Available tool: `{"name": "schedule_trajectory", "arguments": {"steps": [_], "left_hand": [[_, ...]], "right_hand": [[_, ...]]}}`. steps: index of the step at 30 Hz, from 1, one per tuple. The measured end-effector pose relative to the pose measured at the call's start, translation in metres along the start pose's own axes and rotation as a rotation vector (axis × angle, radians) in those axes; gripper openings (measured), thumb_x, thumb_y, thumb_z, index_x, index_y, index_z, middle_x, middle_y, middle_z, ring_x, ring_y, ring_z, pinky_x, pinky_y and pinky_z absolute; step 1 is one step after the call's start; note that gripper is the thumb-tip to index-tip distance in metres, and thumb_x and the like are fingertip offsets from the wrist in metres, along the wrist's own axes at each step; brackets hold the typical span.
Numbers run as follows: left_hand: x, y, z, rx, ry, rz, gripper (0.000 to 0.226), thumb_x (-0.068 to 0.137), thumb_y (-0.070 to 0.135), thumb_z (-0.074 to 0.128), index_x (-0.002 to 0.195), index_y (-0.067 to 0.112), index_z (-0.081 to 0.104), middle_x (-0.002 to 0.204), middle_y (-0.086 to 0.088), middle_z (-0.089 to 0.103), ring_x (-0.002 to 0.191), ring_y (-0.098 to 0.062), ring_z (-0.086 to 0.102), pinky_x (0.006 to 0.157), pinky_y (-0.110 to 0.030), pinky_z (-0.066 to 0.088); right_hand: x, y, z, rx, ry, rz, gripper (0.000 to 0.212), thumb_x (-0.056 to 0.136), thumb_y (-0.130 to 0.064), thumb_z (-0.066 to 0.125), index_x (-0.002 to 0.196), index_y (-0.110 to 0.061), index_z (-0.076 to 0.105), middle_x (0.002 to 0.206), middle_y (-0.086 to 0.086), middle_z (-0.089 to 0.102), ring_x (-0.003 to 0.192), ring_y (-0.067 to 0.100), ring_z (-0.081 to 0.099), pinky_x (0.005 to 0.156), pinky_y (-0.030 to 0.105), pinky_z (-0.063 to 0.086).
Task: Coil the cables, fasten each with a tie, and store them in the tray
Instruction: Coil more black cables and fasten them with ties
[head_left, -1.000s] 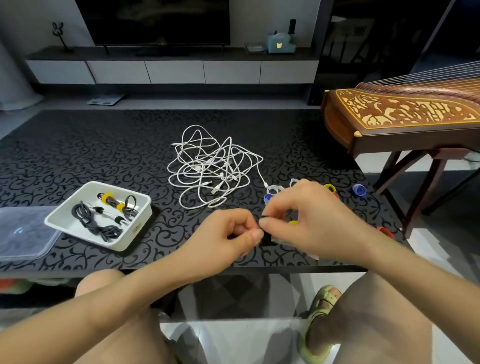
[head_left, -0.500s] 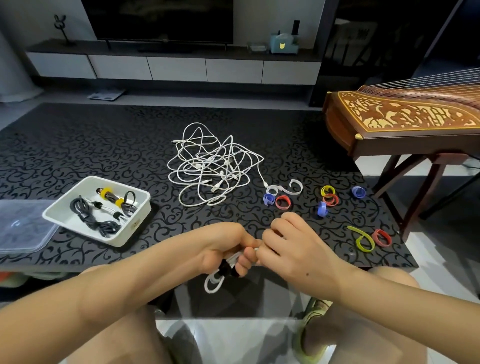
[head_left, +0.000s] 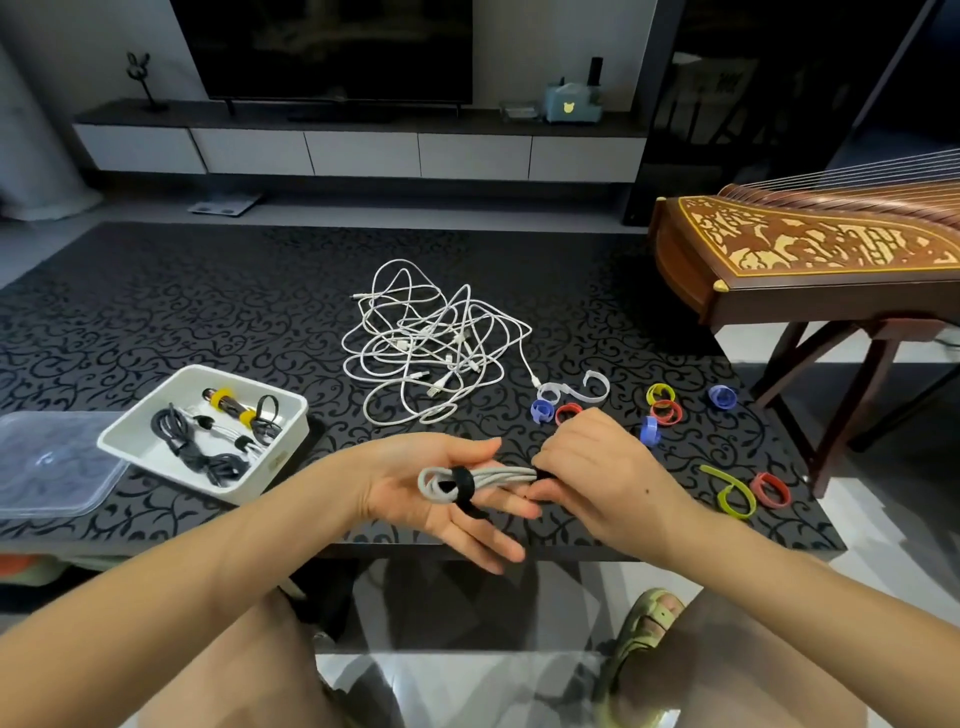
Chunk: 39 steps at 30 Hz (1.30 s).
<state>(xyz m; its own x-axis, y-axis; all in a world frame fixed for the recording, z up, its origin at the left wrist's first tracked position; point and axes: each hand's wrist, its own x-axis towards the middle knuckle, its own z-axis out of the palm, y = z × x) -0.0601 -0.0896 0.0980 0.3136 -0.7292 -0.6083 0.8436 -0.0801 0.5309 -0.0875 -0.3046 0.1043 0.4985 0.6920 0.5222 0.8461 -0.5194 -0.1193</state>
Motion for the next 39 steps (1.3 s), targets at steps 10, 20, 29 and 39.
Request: {"name": "schedule_trajectory", "arguments": {"steps": [10,20,29,39], "left_hand": [[-0.009,-0.017,-0.009,0.694,0.497,0.838,0.033,0.073,0.032,0.079,0.102,0.025,0.066,0.069,0.007,0.050,0.070,-0.011,0.047,0.069,-0.019,0.042],[-0.012,-0.020,-0.009,0.536,0.467,0.949,0.028,0.075,0.033,0.073,0.097,0.016,0.069,0.070,0.003,0.059,0.061,-0.012,0.053,0.061,-0.021,0.048],[-0.013,-0.023,-0.010,0.719,0.965,1.054,0.007,0.083,0.016,0.070,0.083,0.017,0.063,0.053,0.013,0.050,0.050,-0.004,0.046,0.054,-0.015,0.040],[-0.031,-0.023,-0.061,0.541,1.563,1.079,0.026,0.093,0.018,0.051,0.070,0.007,0.050,0.054,0.005,0.044,0.048,-0.004,0.043,0.049,-0.016,0.032]], "right_hand": [[-0.012,-0.003,0.019,0.390,-0.066,0.652,0.018,0.090,-0.030,0.061,0.080,-0.017,0.069,0.070,-0.003,0.064,0.069,0.011,0.056,0.066,0.029,0.043],[-0.001,-0.010,0.029,0.360,-0.099,0.700,0.024,0.091,-0.033,0.059,0.078,-0.015,0.067,0.066,0.001,0.064,0.064,0.015,0.055,0.067,0.037,0.044],[0.021,-0.019,0.043,0.304,-0.060,0.644,0.025,0.090,-0.033,0.060,0.079,-0.013,0.069,0.066,-0.002,0.064,0.066,0.013,0.056,0.066,0.030,0.041],[0.099,-0.056,0.103,-0.210,0.058,0.305,0.035,0.065,-0.022,0.086,0.054,-0.011,0.054,0.048,0.003,0.051,0.047,0.024,0.052,0.055,0.027,0.044]]}}
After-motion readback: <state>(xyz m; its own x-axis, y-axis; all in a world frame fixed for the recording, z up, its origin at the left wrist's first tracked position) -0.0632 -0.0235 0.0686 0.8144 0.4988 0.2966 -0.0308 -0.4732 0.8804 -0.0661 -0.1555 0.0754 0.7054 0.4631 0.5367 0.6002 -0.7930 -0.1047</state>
